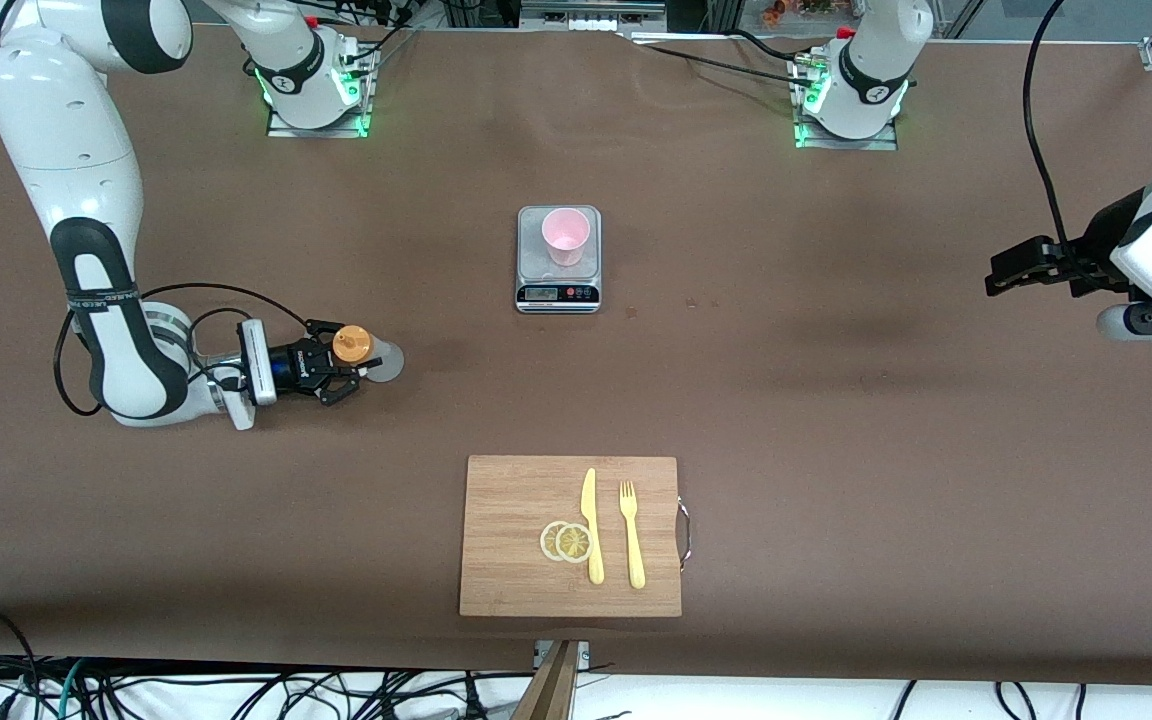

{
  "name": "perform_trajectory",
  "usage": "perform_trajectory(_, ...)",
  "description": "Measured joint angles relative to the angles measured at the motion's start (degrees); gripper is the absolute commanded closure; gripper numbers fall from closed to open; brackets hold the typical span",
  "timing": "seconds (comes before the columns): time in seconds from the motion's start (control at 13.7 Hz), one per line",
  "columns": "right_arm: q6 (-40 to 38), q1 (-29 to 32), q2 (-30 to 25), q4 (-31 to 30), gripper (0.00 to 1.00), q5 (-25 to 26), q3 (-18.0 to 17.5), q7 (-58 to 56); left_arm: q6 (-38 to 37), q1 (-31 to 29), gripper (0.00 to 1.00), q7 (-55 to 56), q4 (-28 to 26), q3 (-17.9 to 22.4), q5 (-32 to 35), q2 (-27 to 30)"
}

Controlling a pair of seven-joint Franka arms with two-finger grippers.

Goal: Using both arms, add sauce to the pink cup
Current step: 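Carry the bottle back upright with the right gripper to its spot, then open the right gripper and release the bottle on the table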

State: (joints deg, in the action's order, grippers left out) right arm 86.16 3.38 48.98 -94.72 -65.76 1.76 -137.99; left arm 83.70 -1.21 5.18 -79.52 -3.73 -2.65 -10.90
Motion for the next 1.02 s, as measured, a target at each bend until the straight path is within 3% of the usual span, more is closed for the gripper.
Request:
perform_trajectory(0.07, 0.0, 0.1, 0.0, 0.1, 0.78, 0.0, 0.1, 0.0, 0.0, 0.0, 0.00, 0.0, 0.0, 0.0, 0.0, 0.0)
perform_trajectory(0.15, 0.0, 0.1, 0.0, 0.1, 0.57, 0.0, 0.3, 0.0, 0.0, 0.0, 0.00, 0.0, 0.0, 0.0, 0.0, 0.0)
perform_trajectory(0.22, 0.0, 0.1, 0.0, 0.1, 0.33, 0.0, 0.6, 0.0, 0.0, 0.0, 0.00, 0.0, 0.0, 0.0, 0.0, 0.0)
perform_trajectory(0.29, 0.0, 0.1, 0.0, 0.1, 0.00, 0.2, 0.8, 0.0, 0.0, 0.0, 0.00, 0.0, 0.0, 0.0, 0.0, 0.0)
perform_trajectory(0.66, -0.2, 0.1, -0.1, 1.6, 0.00, 4.5, 1.3, 2.6, 0.0, 0.0, 0.00, 0.0, 0.0, 0.0, 0.0, 0.0)
perform_trajectory(1.02, -0.4, 0.2, -5.0, 6.6, 0.00, 17.7, 4.3, 14.3, -0.4, 0.2, 0.00, 0.0, 0.0, -0.1, 0.0, 0.0)
